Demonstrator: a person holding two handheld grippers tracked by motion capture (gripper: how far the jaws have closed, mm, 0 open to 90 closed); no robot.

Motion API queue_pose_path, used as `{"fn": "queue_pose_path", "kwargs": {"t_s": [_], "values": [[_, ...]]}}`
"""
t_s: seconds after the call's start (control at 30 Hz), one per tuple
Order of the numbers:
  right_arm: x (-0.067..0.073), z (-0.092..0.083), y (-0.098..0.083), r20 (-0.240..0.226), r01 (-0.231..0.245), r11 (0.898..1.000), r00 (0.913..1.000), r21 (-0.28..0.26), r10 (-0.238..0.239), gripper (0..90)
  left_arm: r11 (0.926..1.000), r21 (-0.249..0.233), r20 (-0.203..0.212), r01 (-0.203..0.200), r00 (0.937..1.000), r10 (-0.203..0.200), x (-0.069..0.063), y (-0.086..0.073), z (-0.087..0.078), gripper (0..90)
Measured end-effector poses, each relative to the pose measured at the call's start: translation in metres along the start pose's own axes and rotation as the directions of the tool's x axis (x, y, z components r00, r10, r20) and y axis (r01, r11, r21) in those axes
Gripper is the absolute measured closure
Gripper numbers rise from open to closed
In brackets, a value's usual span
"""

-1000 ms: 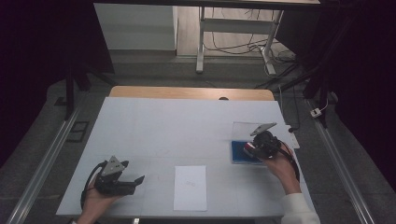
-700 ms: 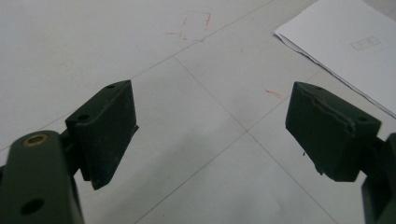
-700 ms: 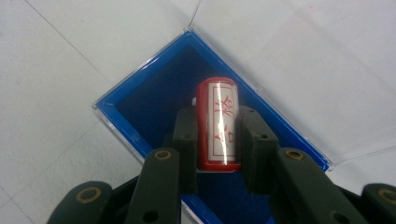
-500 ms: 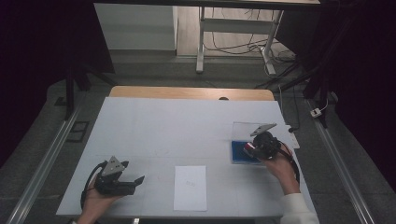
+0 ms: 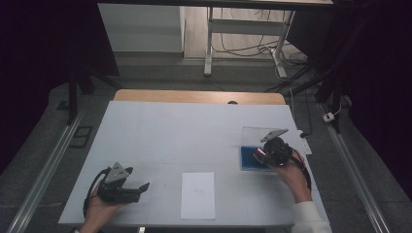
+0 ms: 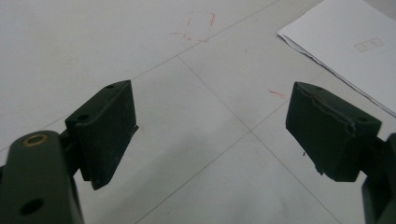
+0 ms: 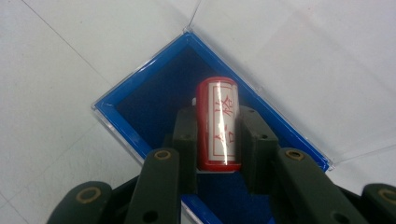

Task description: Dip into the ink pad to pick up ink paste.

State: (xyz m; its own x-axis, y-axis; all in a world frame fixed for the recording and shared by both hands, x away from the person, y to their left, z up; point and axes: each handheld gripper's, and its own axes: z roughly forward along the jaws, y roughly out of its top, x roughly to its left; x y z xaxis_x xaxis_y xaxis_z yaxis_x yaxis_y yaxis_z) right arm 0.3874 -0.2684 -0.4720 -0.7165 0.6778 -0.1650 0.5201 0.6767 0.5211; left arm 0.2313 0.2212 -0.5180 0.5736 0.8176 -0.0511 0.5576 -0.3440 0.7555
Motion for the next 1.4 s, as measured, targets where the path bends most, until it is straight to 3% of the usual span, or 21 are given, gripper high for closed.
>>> {"fn": "queue_pose_path", "kwargs": {"t_s": [0.2, 0.27, 0.33, 0.5, 0.8, 1.4], "values": [[-0.005, -0.006, 0.000, -0.023, 0.005, 1.000, 0.9997, -0.020, -0.005, 70.1, 1.0000, -0.004, 0.001, 0.005, 1.0000, -0.005, 0.001, 0.000, -0.001, 16.7], [-0.006, -0.008, 0.000, -0.003, 0.006, 1.000, 1.0000, -0.026, -0.006, 70.1, 1.0000, -0.004, 0.000, 0.006, 1.0000, -0.006, 0.002, 0.000, -0.001, 16.7], [-0.010, -0.013, -0.001, -0.027, -0.015, 0.998, 0.9995, -0.058, 0.014, 70.0, 1.0000, -0.002, -0.002, 0.007, 1.0000, -0.007, 0.003, -0.001, 0.000, 16.7], [-0.013, -0.024, -0.003, -0.037, -0.051, 0.994, 0.9982, -0.096, 0.048, 69.9, 1.0000, 0.000, -0.005, 0.009, 0.9999, -0.009, 0.003, -0.001, 0.000, 16.5], [-0.006, -0.042, 0.008, -0.012, -0.021, 0.988, 0.9997, -0.151, 0.019, 69.9, 1.0000, 0.002, -0.004, 0.009, 0.9999, -0.009, 0.003, -0.001, 0.000, 16.4], [-0.003, -0.037, 0.012, -0.003, -0.001, 0.991, 1.0000, -0.131, 0.001, 69.9, 0.9999, 0.010, -0.002, 0.008, 1.0000, -0.008, 0.004, -0.002, 0.001, 16.4]]}}
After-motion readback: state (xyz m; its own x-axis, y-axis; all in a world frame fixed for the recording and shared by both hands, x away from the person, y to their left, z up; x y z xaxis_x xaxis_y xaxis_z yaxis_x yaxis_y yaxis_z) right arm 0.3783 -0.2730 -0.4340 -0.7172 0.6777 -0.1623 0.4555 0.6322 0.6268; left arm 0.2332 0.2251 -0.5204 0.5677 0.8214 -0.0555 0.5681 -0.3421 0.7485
